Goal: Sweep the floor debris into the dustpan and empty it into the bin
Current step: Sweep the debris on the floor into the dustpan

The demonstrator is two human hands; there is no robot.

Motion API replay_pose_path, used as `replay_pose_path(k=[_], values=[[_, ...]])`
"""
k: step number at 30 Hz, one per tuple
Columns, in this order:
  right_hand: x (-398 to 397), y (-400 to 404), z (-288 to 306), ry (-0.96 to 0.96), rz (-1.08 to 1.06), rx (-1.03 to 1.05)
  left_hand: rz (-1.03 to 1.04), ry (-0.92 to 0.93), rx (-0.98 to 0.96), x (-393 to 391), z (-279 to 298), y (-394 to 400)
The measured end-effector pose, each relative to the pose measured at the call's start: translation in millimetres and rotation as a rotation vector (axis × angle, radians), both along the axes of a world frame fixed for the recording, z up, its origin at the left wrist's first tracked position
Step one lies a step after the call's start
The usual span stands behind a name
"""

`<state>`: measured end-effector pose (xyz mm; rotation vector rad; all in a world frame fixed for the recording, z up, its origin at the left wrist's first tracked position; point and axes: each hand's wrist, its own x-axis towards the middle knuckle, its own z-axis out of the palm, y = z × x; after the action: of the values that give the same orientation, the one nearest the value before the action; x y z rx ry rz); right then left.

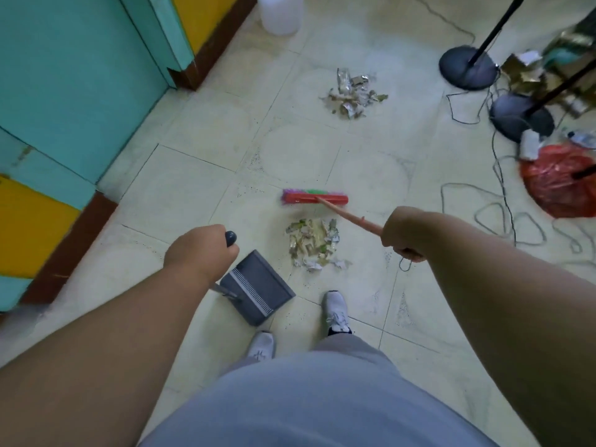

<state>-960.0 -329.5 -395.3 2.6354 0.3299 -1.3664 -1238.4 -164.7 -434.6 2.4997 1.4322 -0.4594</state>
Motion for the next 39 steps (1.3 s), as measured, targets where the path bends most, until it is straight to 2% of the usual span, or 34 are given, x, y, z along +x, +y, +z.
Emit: replay_pose_path(k=[3, 5, 15, 18, 20, 22, 24, 27, 29, 31, 35, 39], values=[[-30, -10, -13, 0.054, -0.346, 0.075, -0.07, 0.003, -0.005, -9, -7, 9], [-48, -12, -19, 0.079, -0.472, 0.131, -0.111, -0.008, 0.0, -13, -7, 14], [-85, -21, -24, 0.08, -0.722, 0.235, -0.242, -0.031, -0.048, 1, -11, 14], [-89, -18, -13, 0.212, -0.714, 0.428, -0.244, -0.016, -0.046, 0, -15, 15], [-91, -15, -4, 0.358, -0.712, 0.657, -0.242, -0.023, -0.039, 2, -16, 15], [-93, -13, 1, 0.426, -0.617, 0.844, -0.242, -0.031, -0.028, 4, -15, 18], [-96, -9, 1, 0.317, -0.455, 0.853, -0.236, -0.047, -0.031, 5, -13, 19], [-99, -4, -9, 0.003, -0.085, 0.648, -0.232, -0.028, -0.04, -1, -13, 22], [-101, 2, -20, -0.134, 0.121, 0.549, -0.229, -0.008, -0.056, -7, -16, 23], [-104, 12, -29, -0.218, 0.147, 0.593, -0.226, -0.001, -0.06, -13, -19, 26], [-98, 31, -32, -0.409, -0.04, 0.724, -0.213, -0.008, -0.041, -18, -21, 34], [-94, 36, -27, -0.451, 0.023, 0.728, -0.224, -0.022, -0.048, -11, -23, 36]])
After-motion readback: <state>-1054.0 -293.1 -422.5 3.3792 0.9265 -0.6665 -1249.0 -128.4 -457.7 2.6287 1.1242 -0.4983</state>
